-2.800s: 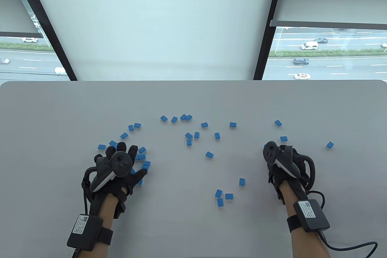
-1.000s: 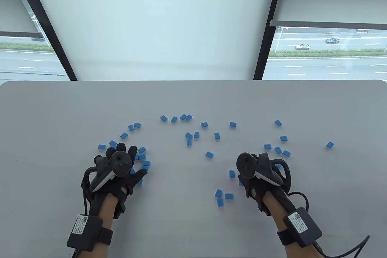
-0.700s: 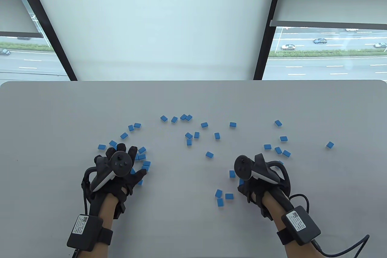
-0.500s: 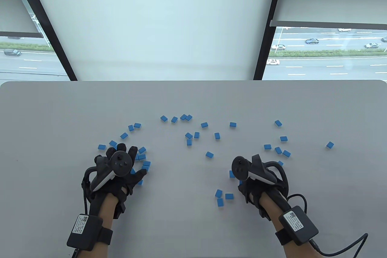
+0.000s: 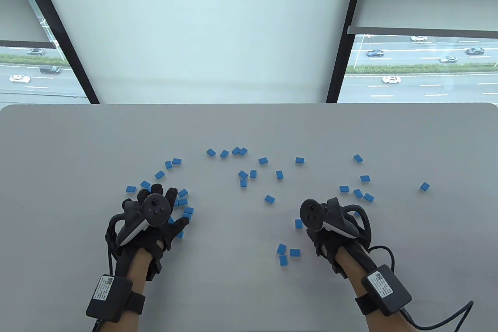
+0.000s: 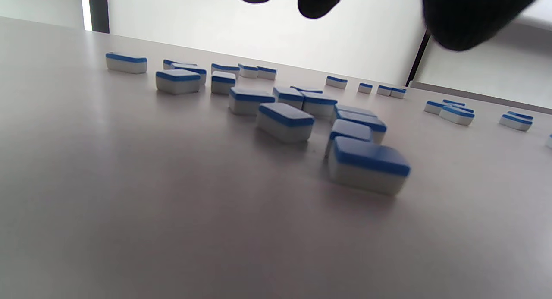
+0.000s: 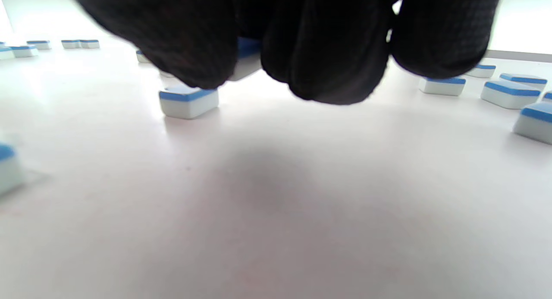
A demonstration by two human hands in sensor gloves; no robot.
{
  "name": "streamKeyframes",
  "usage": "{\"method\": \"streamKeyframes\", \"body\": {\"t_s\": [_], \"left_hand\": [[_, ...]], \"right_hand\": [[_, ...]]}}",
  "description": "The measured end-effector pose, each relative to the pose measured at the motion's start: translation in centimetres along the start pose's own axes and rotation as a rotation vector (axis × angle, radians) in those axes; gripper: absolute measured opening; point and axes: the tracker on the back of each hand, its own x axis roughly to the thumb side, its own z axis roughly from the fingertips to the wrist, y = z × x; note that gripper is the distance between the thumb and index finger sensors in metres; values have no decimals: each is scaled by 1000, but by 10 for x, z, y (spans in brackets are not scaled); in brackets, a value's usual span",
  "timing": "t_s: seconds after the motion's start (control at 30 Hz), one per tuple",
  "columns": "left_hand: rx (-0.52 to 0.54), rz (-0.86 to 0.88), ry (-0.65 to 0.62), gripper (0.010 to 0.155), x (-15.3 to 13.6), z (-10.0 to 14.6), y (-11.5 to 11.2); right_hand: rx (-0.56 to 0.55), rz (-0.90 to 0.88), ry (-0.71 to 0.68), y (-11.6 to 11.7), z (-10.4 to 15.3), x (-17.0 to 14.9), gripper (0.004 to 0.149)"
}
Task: Build mahjong tile wall
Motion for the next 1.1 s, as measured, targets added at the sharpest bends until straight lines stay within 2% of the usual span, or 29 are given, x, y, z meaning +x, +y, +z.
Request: {"method": "streamKeyframes", "body": {"t_s": [0.17, 0.53, 0.7, 0.77, 1.0, 1.1], "left_hand": [[-3, -4, -1, 86, 1, 0, 0], [-5, -3, 4, 86, 0, 0, 0], [-9, -4, 4, 86, 0, 1, 0], [-10, -3, 4, 86, 0, 0, 0], [-4, 3, -3, 86, 0, 0, 0], [-2, 3, -5, 86, 0, 0, 0]], "right_hand": [[-18, 13, 5, 3, -4, 3, 60], [43, 24, -15, 18, -10, 10, 57], [50, 0, -19, 16, -10, 7, 59], [33, -44, -8, 10, -8, 2, 60], [-169, -149, 113, -33, 13, -43, 60], [-229, -194, 169, -42, 21, -62, 60]]}}
